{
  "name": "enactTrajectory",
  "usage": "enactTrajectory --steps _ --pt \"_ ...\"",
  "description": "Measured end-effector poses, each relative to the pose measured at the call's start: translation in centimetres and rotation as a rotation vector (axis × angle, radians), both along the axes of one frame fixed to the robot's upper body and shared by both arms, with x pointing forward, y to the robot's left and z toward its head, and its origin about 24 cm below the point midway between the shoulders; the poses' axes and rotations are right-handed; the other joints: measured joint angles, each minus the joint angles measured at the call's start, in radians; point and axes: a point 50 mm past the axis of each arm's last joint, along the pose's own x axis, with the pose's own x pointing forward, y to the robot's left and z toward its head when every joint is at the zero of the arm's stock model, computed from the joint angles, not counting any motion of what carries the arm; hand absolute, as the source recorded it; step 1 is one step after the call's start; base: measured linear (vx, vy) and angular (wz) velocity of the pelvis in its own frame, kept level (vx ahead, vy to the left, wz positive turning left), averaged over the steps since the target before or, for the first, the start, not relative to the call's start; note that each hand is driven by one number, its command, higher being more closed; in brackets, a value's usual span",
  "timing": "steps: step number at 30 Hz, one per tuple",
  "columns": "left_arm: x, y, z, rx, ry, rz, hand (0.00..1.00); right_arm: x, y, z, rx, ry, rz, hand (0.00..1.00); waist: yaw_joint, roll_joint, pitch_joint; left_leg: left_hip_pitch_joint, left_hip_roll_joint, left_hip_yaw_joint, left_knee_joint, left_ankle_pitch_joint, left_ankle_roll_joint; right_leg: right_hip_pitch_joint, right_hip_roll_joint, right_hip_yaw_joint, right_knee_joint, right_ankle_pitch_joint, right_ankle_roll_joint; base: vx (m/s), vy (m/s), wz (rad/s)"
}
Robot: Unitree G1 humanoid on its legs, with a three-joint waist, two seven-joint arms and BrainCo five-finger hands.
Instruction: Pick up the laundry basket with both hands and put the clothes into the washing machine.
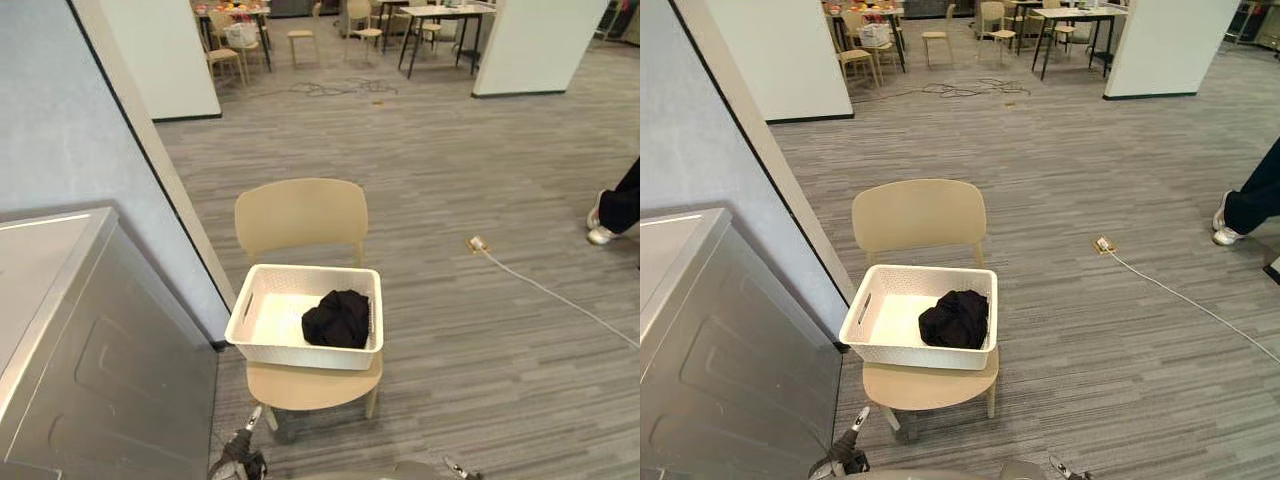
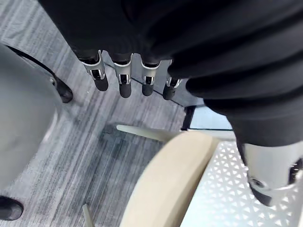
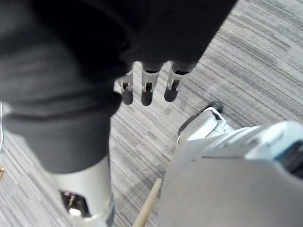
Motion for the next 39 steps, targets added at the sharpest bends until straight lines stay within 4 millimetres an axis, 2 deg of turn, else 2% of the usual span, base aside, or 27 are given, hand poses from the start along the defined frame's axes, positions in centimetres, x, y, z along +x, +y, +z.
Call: enactTrajectory --steps 3,5,6,7,8,9,11,12,14,15,17,21,24,25,26,27,29,32,36,39 --pt "0.0 0.7 0.1 0.018 0.002 -0.007 0.00 1.1 -0.5 0.4 -0.026 -0.041 0.004 0.00 -0.001 0.000 0.011 -0.068 -0.011 0.069 0.053 0.064 0.014 0.037 -0.012 -0.041 -0.058 0.023 -0.012 -0.07 -0.067 0.65" --pt "-0.1 0.5 0.1 0.018 0.007 -0.028 0.00 4.6 -2.1 2.5 -0.129 -0.187 0.024 0.00 -0.001 0.017 0.021 -0.073 -0.009 0.162 0.034 0.091 0.036 0.048 -0.018 -0.040 -0.088 0.050 -0.012 -0.12 -0.006 0.28" --pt "-0.1 0.4 0.1 0.018 0.008 -0.037 0.00 5.6 -2.5 3.2 -0.161 -0.231 0.029 0.00 -0.003 0.020 0.021 -0.065 -0.011 0.178 0.014 0.095 0.042 0.047 -0.022 -0.039 -0.092 0.051 -0.010 -0.11 0.029 0.15" --pt "-0.2 0.3 0.0 0.022 0.015 -0.051 0.00 7.6 -3.7 5.2 -0.247 -0.330 0.036 0.00 -0.006 0.027 0.022 -0.047 -0.016 0.208 -0.036 0.095 0.046 0.046 -0.030 -0.039 -0.105 0.058 0.002 -0.10 0.055 0.14" --pt "-0.3 0.2 0.0 0.025 0.022 -0.056 0.00 9.3 -4.7 7.2 -0.321 -0.423 0.044 0.00 -0.008 0.036 0.021 -0.032 -0.018 0.235 -0.081 0.075 0.068 0.044 -0.031 -0.037 -0.121 0.062 0.010 -0.07 0.068 0.13" --pt "-0.4 0.2 0.0 0.030 0.027 -0.055 0.00 10.1 -5.0 8.3 -0.362 -0.463 0.055 0.00 -0.011 0.035 0.021 -0.027 -0.021 0.240 -0.108 0.067 0.056 0.043 -0.029 -0.035 -0.129 0.066 0.015 -0.07 0.093 0.02" --pt "-0.7 0.6 0.0 0.053 0.041 -0.051 0.00 12.1 -5.6 11.7 -0.491 -0.595 0.088 0.00 -0.015 0.033 0.013 -0.026 -0.057 0.241 -0.178 0.068 0.059 0.051 -0.044 -0.009 -0.213 0.113 0.029 -0.04 0.147 -0.13" --pt "-0.9 1.0 0.0 0.077 0.057 -0.079 0.00 13.5 -5.5 14.4 -0.581 -0.695 0.116 0.00 -0.021 0.025 0.012 -0.032 -0.082 0.242 -0.212 0.076 0.070 0.050 -0.064 -0.006 -0.265 0.157 0.037 0.03 0.174 -0.12" --pt "-0.9 1.2 0.0 0.097 0.069 -0.117 0.00 14.1 -5.4 16.0 -0.634 -0.761 0.129 0.00 -0.029 0.019 0.008 -0.035 -0.096 0.243 -0.224 0.086 0.077 0.053 -0.076 -0.006 -0.293 0.189 0.041 0.09 0.118 0.02" --pt "-0.9 1.1 0.0 0.108 0.077 -0.141 0.00 14.5 -5.3 17.2 -0.678 -0.804 0.138 0.00 -0.029 0.025 0.011 -0.035 -0.104 0.242 -0.225 0.111 0.078 0.061 -0.084 -0.006 -0.312 0.219 0.046 0.13 0.098 0.06" --pt "-0.8 1.2 0.1 0.125 0.082 -0.190 0.00 15.0 -4.8 18.1 -0.711 -0.837 0.178 0.00 -0.028 0.032 0.011 -0.023 -0.109 0.242 -0.227 0.115 0.082 0.085 -0.088 -0.008 -0.338 0.227 0.052 0.11 0.058 0.01" --pt "-0.1 0.9 0.2 0.129 0.066 -0.239 0.00 17.5 -3.4 20.4 -0.777 -0.923 0.324 0.00 -0.025 0.046 0.009 -0.036 -0.108 0.240 -0.229 0.119 0.078 0.078 -0.086 -0.014 -0.357 0.230 0.053 0.11 -0.005 0.02" --pt "1.3 0.5 0.4 0.130 0.027 -0.301 0.00 19.9 -3.3 23.3 -0.866 -1.006 0.450 0.00 -0.021 0.051 0.031 -0.066 -0.108 0.228 -0.227 0.121 0.076 0.062 -0.086 -0.031 -0.366 0.237 0.055 0.04 -0.013 0.13" --pt "2.2 0.2 0.6 0.133 0.005 -0.331 0.00 21.2 -3.3 24.9 -0.913 -1.049 0.513 0.00 -0.022 0.035 0.048 -0.095 -0.108 0.221 -0.224 0.125 0.074 0.039 -0.085 -0.037 -0.368 0.244 0.052 -0.02 -0.010 0.17" --pt "3.1 0.0 0.8 0.138 -0.024 -0.352 0.00 22.6 -2.9 26.9 -0.965 -1.098 0.579 0.00 -0.019 0.042 0.068 -0.122 -0.106 0.214 -0.218 0.129 0.073 0.018 -0.083 -0.042 -0.369 0.251 0.050 -0.04 -0.010 0.14" --pt "3.5 -0.1 0.9 0.138 -0.037 -0.355 0.00 23.3 -2.7 27.8 -0.990 -1.121 0.609 0.00 -0.017 0.038 0.081 -0.136 -0.106 0.210 -0.216 0.132 0.073 0.007 -0.082 -0.043 -0.369 0.254 0.050 -0.06 -0.016 0.15" --pt "5.1 -0.2 1.4 0.148 -0.083 -0.364 0.00 25.9 -1.8 30.4 -1.056 -1.163 0.753 0.00 -0.002 0.024 0.124 -0.189 -0.106 0.188 -0.204 0.142 0.070 -0.030 -0.079 -0.061 -0.368 0.265 0.046 -0.09 -0.020 0.24" --pt "6.6 -0.2 2.0 0.160 -0.122 -0.372 0.00 28.4 -0.1 31.8 -1.089 -1.159 0.932 0.00 0.018 0.018 0.174 -0.231 -0.107 0.164 -0.185 0.146 0.070 -0.046 -0.078 -0.086 -0.368 0.270 0.042 -0.06 -0.009 0.23" --pt "7.9 0.4 2.6 0.188 -0.158 -0.379 0.00 30.1 1.8 32.3 -1.096 -1.135 1.086 0.00 0.054 0.009 0.213 -0.270 -0.111 0.149 -0.173 0.146 0.070 -0.076 -0.078 -0.094 -0.365 0.275 0.039 -0.03 -0.002 0.09" --pt "7.9 1.2 2.8 0.212 -0.154 -0.381 0.00 30.6 2.3 32.1 -1.122 -1.091 1.178 0.00 0.056 -0.004 0.230 -0.294 -0.114 0.146 -0.170 0.146 0.070 -0.099 -0.081 -0.094 -0.361 0.275 0.039 -0.01 0.001 0.01"
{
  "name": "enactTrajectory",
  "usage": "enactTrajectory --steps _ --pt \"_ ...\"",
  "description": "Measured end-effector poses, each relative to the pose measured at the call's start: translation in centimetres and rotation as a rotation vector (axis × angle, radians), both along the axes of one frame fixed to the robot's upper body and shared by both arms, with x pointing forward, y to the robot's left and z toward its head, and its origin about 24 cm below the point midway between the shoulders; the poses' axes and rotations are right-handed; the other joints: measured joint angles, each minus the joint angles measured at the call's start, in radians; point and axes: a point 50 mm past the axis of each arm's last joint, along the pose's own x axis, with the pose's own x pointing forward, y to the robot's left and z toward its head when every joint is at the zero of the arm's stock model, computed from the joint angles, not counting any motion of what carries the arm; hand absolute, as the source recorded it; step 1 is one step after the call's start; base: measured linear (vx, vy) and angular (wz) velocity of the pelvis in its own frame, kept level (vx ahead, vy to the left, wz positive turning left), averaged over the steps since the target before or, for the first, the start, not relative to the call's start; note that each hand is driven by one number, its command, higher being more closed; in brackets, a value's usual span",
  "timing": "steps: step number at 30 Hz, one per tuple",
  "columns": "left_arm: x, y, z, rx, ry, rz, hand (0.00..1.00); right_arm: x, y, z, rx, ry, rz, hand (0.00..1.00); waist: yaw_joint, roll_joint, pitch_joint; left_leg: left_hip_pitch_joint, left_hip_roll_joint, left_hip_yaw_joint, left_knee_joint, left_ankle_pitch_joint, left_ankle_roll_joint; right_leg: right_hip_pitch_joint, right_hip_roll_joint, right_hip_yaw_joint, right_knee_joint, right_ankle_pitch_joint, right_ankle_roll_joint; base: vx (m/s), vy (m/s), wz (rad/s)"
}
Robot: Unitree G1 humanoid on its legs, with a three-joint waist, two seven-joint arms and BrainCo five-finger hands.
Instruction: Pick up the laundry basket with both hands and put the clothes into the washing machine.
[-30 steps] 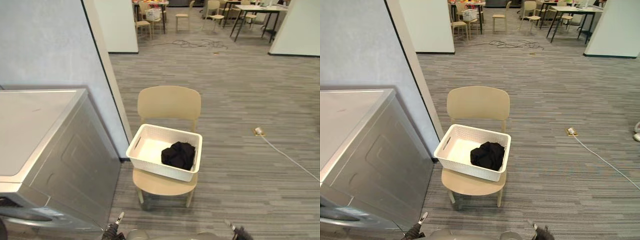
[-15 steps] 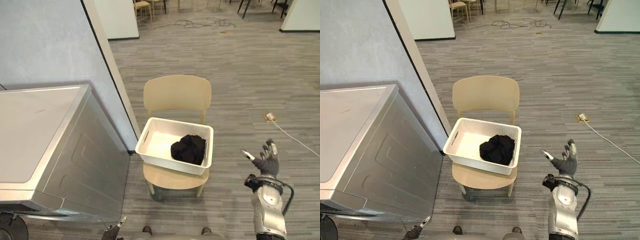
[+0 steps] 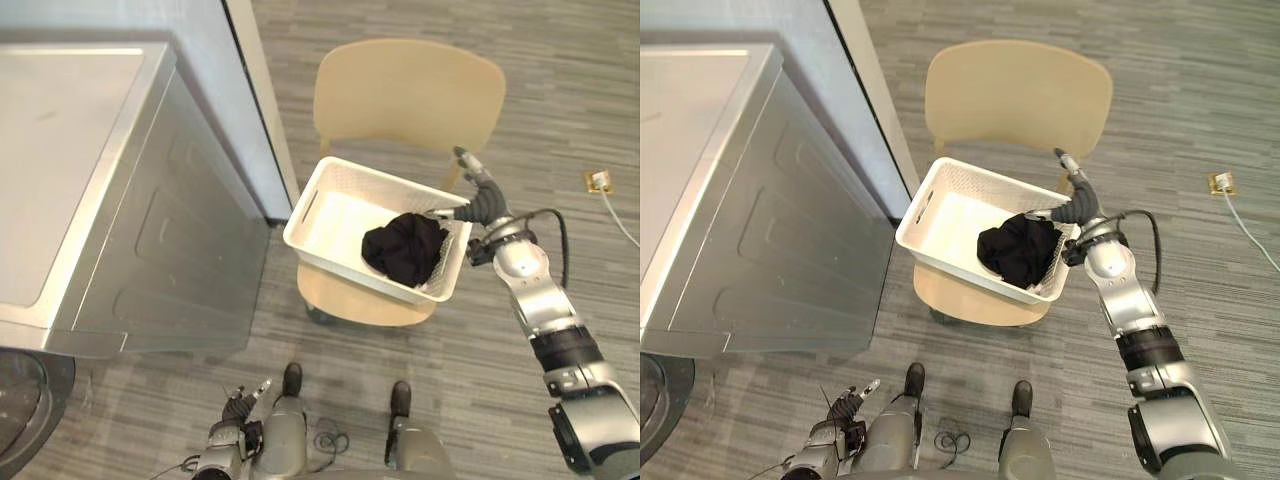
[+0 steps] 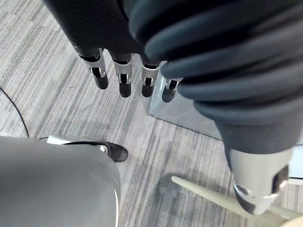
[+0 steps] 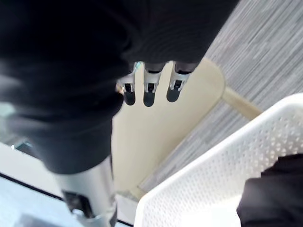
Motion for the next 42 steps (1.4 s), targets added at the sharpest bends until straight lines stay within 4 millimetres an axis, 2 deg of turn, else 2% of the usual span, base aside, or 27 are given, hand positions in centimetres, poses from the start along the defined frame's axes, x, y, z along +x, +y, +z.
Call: enactTrajectory --steps 3,10,16,22,28,29,33,37,38,42 --pt "0.5 1.0 0.4 0.028 -0.010 -0.001 0.00 0.5 0.4 0.0 -0.077 0.031 0.026 0.00 0.000 -0.018 0.047 -0.013 0.000 0.002 0.017 -0.001 0.001 -0.013 0.000 0.003 0.009 0.005 0.000 -0.01 -0.002 -0.03" --pt "2.5 1.0 1.4 0.037 -0.077 0.001 0.00 2.0 0.0 0.2 -0.211 0.072 -0.008 0.00 0.004 -0.026 0.098 -0.073 0.000 0.001 0.063 -0.006 0.007 -0.051 0.001 0.003 0.009 0.031 -0.005 -0.07 0.007 -0.02" --pt "4.8 0.2 2.8 0.008 -0.182 -0.002 0.00 2.8 -3.1 0.7 -0.245 0.100 -0.151 0.00 0.024 -0.022 0.132 -0.149 0.001 -0.006 0.089 0.000 0.010 -0.113 0.007 0.004 0.010 0.051 -0.009 -0.11 -0.015 -0.01" --pt "5.5 0.0 3.3 -0.002 -0.228 0.009 0.00 3.3 -5.5 2.6 -0.201 0.061 -0.288 0.00 0.027 -0.017 0.141 -0.248 -0.002 -0.019 0.102 0.014 0.008 -0.203 0.008 -0.001 0.011 0.065 -0.006 -0.03 -0.008 0.02" --pt "6.3 -0.4 3.8 -0.016 -0.254 0.010 0.00 3.6 -6.7 4.8 -0.192 0.003 -0.366 0.00 0.057 0.012 0.157 -0.345 -0.005 -0.035 0.122 0.020 0.010 -0.279 0.009 -0.015 0.011 0.076 -0.010 0.01 0.005 0.05" --pt "6.6 -0.5 3.9 -0.022 -0.261 0.022 0.00 3.7 -6.8 5.3 -0.190 -0.010 -0.376 0.00 0.059 0.019 0.161 -0.374 -0.007 -0.041 0.122 0.026 0.011 -0.301 0.008 -0.026 0.011 0.077 -0.010 -0.01 0.034 0.17" --pt "7.2 -1.2 4.3 -0.055 -0.299 0.065 0.00 3.8 -6.6 6.0 -0.178 -0.048 -0.398 0.00 0.084 0.020 0.161 -0.437 -0.007 -0.050 0.119 0.036 0.008 -0.370 0.007 -0.034 0.027 0.077 -0.010 0.00 0.018 0.04" --pt "8.4 -2.0 5.5 -0.088 -0.376 0.093 0.00 3.9 -5.3 7.6 -0.164 -0.135 -0.364 0.00 0.080 0.020 0.161 -0.492 -0.007 -0.061 0.122 0.044 0.007 -0.432 0.004 -0.058 0.065 0.075 -0.013 -0.01 0.034 0.07" --pt "8.9 -2.7 5.9 -0.107 -0.401 0.090 0.00 3.9 -4.7 7.8 -0.153 -0.159 -0.356 1.00 0.080 0.020 0.161 -0.505 -0.007 -0.061 0.126 0.045 0.008 -0.450 0.001 -0.062 0.082 0.070 -0.015 -0.01 0.032 0.05" --pt "9.9 -3.6 6.7 -0.141 -0.443 0.096 0.00 4.1 -3.2 7.1 -0.111 -0.166 -0.324 1.00 0.074 0.018 0.162 -0.518 -0.005 -0.076 0.140 0.045 0.007 -0.465 -0.002 -0.085 0.129 0.039 -0.021 0.00 0.012 0.11"
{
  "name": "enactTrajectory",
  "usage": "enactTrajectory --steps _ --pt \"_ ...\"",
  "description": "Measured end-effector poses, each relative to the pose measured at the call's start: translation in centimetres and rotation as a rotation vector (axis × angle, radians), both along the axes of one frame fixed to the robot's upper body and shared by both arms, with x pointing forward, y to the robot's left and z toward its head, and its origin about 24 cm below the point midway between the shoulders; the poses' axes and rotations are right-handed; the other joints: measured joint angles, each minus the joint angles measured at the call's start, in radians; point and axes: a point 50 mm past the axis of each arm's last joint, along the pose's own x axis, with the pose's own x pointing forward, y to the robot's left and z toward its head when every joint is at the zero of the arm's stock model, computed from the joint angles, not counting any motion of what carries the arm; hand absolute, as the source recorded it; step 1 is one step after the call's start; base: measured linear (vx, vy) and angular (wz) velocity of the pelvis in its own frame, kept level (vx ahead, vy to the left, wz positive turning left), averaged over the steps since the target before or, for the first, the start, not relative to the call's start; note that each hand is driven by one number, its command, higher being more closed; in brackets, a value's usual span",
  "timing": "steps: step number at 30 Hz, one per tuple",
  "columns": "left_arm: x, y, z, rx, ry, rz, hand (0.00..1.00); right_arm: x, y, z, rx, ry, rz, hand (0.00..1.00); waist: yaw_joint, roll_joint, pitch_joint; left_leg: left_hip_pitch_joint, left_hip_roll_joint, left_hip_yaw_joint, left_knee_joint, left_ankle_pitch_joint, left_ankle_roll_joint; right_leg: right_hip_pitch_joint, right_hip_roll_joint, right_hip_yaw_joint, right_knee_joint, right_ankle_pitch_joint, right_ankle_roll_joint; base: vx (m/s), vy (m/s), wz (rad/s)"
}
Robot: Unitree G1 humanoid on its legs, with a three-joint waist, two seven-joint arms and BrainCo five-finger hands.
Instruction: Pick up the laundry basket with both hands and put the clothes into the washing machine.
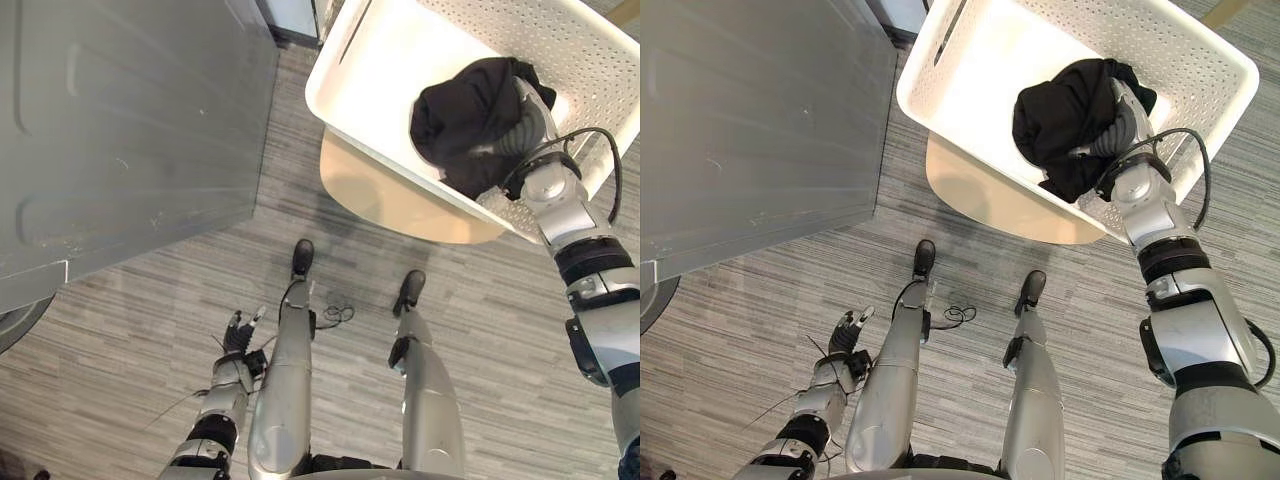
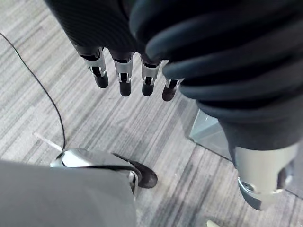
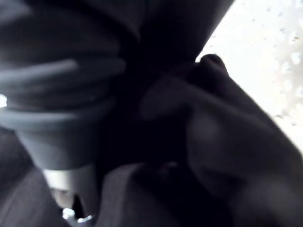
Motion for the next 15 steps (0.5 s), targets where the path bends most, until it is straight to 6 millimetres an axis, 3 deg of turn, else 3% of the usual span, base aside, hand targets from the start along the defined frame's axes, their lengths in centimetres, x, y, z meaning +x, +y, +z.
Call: enactTrajectory --steps 4,9,15 --pt "0.1 0.1 0.2 -0.004 -0.008 0.008 0.00 0.3 1.2 -1.0 -0.043 0.025 0.016 1.00 0.001 -0.004 0.000 0.000 0.003 -0.012 0.014 -0.001 0.000 -0.002 -0.001 -0.019 0.049 -0.035 -0.004 0.01 -0.003 0.11" --pt "0.2 0.1 0.3 -0.004 -0.014 0.015 0.00 0.4 1.0 -2.9 -0.113 0.107 -0.007 1.00 0.000 -0.015 -0.004 0.010 0.004 -0.012 0.028 -0.001 0.000 0.007 -0.010 -0.023 0.080 -0.047 -0.001 0.02 0.010 0.07" --pt "-0.2 0.4 -0.1 -0.007 0.008 0.035 0.00 -0.3 0.2 -7.3 -0.032 0.252 -0.049 1.00 -0.007 -0.046 -0.008 0.103 0.004 0.007 0.025 -0.001 0.001 0.094 -0.015 -0.017 0.077 -0.047 -0.001 -0.01 0.005 -0.02"
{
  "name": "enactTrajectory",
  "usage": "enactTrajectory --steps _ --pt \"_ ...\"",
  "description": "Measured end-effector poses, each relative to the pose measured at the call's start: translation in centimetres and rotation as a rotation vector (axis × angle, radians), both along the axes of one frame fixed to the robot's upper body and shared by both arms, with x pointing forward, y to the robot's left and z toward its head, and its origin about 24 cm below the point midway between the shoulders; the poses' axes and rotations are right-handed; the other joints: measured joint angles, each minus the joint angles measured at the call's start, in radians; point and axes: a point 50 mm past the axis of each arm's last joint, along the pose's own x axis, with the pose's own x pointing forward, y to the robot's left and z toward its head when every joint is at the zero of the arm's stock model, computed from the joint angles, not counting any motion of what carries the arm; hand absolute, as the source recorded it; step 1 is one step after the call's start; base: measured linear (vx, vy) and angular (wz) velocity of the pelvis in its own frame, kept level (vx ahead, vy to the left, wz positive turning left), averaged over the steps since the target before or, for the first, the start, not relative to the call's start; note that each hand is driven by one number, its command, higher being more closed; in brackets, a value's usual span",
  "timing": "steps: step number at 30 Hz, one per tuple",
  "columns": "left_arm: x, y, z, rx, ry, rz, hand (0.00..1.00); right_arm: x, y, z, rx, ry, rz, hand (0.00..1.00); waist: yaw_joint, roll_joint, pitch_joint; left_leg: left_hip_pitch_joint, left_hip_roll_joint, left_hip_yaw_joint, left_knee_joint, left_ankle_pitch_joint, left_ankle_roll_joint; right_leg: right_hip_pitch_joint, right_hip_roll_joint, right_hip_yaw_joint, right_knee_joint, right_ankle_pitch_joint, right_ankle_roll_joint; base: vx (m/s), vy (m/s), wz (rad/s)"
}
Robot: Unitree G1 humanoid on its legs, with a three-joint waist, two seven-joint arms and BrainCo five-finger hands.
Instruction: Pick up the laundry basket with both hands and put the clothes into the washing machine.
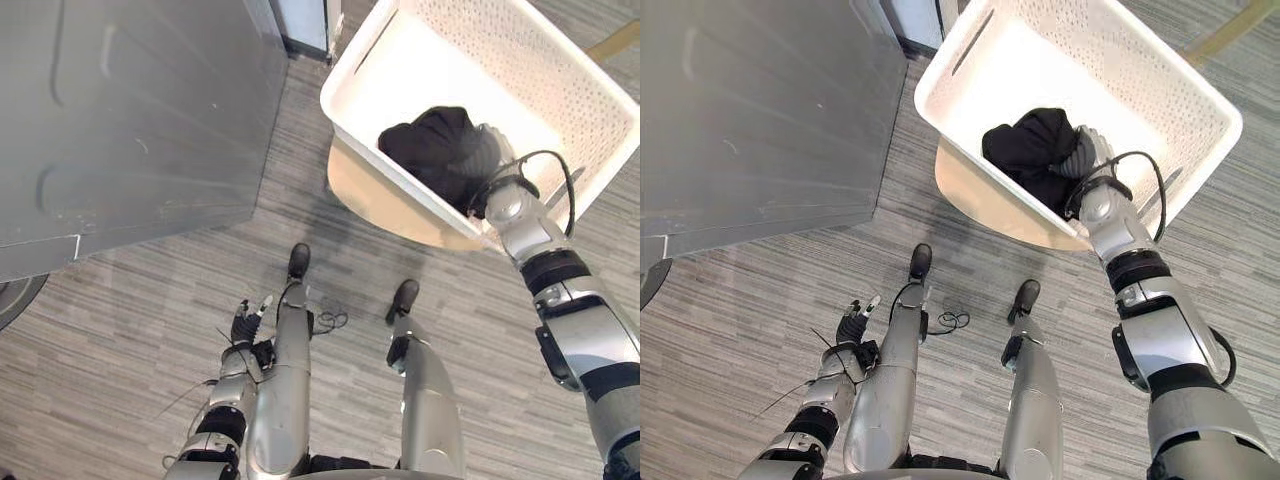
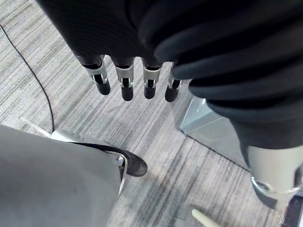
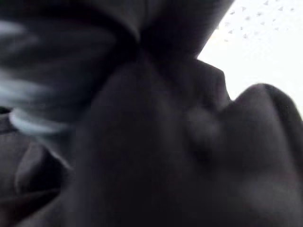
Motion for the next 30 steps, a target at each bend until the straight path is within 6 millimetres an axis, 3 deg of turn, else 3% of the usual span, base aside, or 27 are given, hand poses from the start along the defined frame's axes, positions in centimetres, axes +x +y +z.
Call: enactTrajectory --steps 4,8,11,14,17,21,23,25,30 --pt "-0.8 0.3 -0.8 0.012 0.052 0.013 0.00 -0.8 -0.4 0.0 0.184 -0.092 -0.052 1.00 -0.012 -0.009 -0.002 0.075 -0.002 0.027 -0.023 0.001 0.001 0.053 -0.001 0.023 -0.006 0.000 0.000 -0.04 0.001 -0.11" --pt "-2.4 1.1 -1.9 0.037 0.116 0.025 0.00 -1.5 -1.9 3.1 0.306 -0.285 -0.130 1.00 -0.021 -0.014 -0.004 0.195 -0.001 0.046 -0.092 0.024 0.004 0.137 -0.002 0.036 -0.026 0.002 0.003 0.00 -0.026 -0.09" --pt "-3.7 1.7 -2.6 0.055 0.155 0.031 0.00 -2.3 -2.7 4.7 0.367 -0.389 -0.152 1.00 -0.029 -0.034 -0.026 0.261 -0.001 0.060 -0.135 0.036 0.008 0.179 -0.005 0.046 -0.035 -0.001 0.007 0.03 -0.032 -0.06" --pt "-4.7 2.2 -3.1 0.062 0.185 0.036 0.00 -3.3 -3.2 4.8 0.418 -0.433 -0.151 1.00 -0.046 -0.056 -0.066 0.326 -0.009 0.069 -0.189 0.051 0.010 0.224 -0.016 0.046 -0.047 -0.007 0.015 0.07 -0.004 0.02" --pt "-5.0 2.2 -3.0 0.059 0.182 0.037 0.00 -4.3 -3.8 4.0 0.462 -0.445 -0.159 1.00 -0.052 -0.062 -0.116 0.372 -0.016 0.072 -0.221 0.055 0.013 0.264 -0.021 0.046 -0.066 -0.011 0.020 0.06 0.014 0.02" --pt "-3.0 1.2 -0.2 0.066 0.023 -0.019 0.00 -5.6 -3.5 3.9 0.544 -0.498 -0.120 1.00 -0.074 -0.060 -0.213 0.469 -0.022 0.083 -0.266 0.060 0.015 0.350 -0.028 0.046 -0.101 -0.015 0.028 0.09 0.023 -0.03" --pt "-2.1 0.5 1.0 0.076 -0.039 -0.056 0.00 -6.0 -3.4 4.0 0.559 -0.517 -0.108 1.00 -0.078 -0.061 -0.232 0.501 -0.022 0.088 -0.282 0.060 0.015 0.378 -0.028 0.046 -0.112 -0.015 0.028 0.06 0.013 -0.07" --pt "-0.7 -0.8 3.2 0.079 -0.148 -0.139 0.00 -6.5 -2.3 5.1 0.579 -0.571 -0.037 1.00 -0.104 -0.057 -0.281 0.538 -0.022 0.098 -0.297 0.059 0.014 0.412 -0.027 0.052 -0.133 -0.013 0.031 0.04 0.015 -0.10" --pt "1.5 -3.9 7.0 0.070 -0.318 -0.285 0.00 -7.5 -0.5 7.0 0.582 -0.653 0.102 1.00 -0.125 -0.056 -0.349 0.629 -0.011 0.159 -0.344 0.058 0.014 0.452 -0.017 0.107 -0.159 -0.007 0.036 0.02 0.006 -0.36"
